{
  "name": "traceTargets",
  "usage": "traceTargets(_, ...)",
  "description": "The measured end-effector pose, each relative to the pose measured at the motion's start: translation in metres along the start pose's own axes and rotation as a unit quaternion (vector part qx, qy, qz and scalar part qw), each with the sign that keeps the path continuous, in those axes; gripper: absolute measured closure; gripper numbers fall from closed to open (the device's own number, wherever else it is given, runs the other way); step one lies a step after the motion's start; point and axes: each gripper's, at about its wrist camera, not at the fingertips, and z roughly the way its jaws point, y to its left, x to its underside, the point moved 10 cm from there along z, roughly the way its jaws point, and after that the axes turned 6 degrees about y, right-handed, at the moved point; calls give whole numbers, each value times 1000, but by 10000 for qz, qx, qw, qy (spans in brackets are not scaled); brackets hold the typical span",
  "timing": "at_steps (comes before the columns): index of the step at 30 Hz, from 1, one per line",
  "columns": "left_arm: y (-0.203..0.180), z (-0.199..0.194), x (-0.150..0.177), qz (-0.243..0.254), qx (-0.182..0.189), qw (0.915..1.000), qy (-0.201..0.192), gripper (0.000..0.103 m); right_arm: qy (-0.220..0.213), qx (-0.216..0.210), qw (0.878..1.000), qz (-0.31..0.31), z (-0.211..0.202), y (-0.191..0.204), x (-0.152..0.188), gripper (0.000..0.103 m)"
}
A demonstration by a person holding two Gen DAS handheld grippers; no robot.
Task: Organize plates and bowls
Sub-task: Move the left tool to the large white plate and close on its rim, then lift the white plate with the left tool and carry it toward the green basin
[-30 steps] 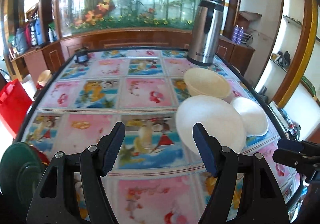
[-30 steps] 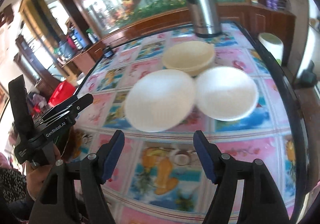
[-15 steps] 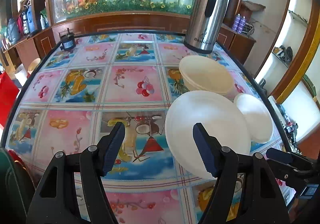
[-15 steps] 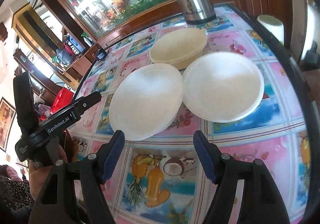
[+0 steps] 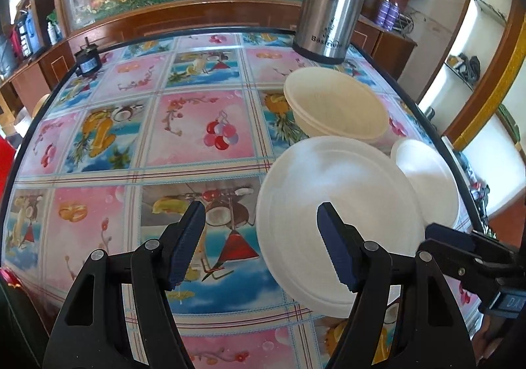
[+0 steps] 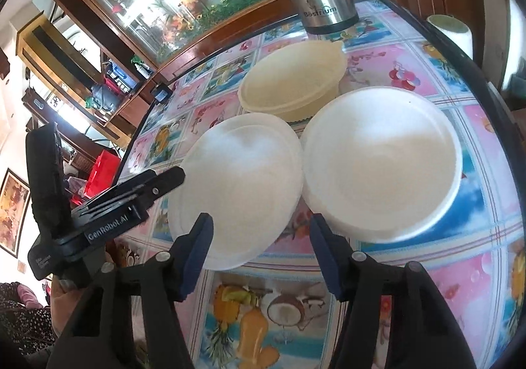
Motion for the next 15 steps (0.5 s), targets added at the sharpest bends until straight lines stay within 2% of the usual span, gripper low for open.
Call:
traceTargets(4, -5, 6, 0, 80, 194, 9997, 101, 32, 9, -54, 10000, -2, 4, 2, -2, 57)
traceTargets(6, -6, 9, 0, 144, 226, 9995, 139, 35, 11, -75, 10000, -15, 6, 3, -4, 65)
traceTargets(8, -5, 13, 2, 182, 216, 9994, 219, 67, 8, -99, 10000, -11, 7, 3, -4, 69)
traceTargets(9, -3, 15, 3, 165, 185, 9994, 239, 69, 7, -72, 10000, -19, 7, 4, -3, 70)
traceTargets(11, 4, 17, 6, 80, 257, 9992, 290, 84, 2, -20, 10000, -60, 7, 5, -2, 71)
traceTargets(15, 12, 15, 12, -85, 432, 9983, 377, 87, 54, -36, 9999, -111, 10, 10, -1, 72)
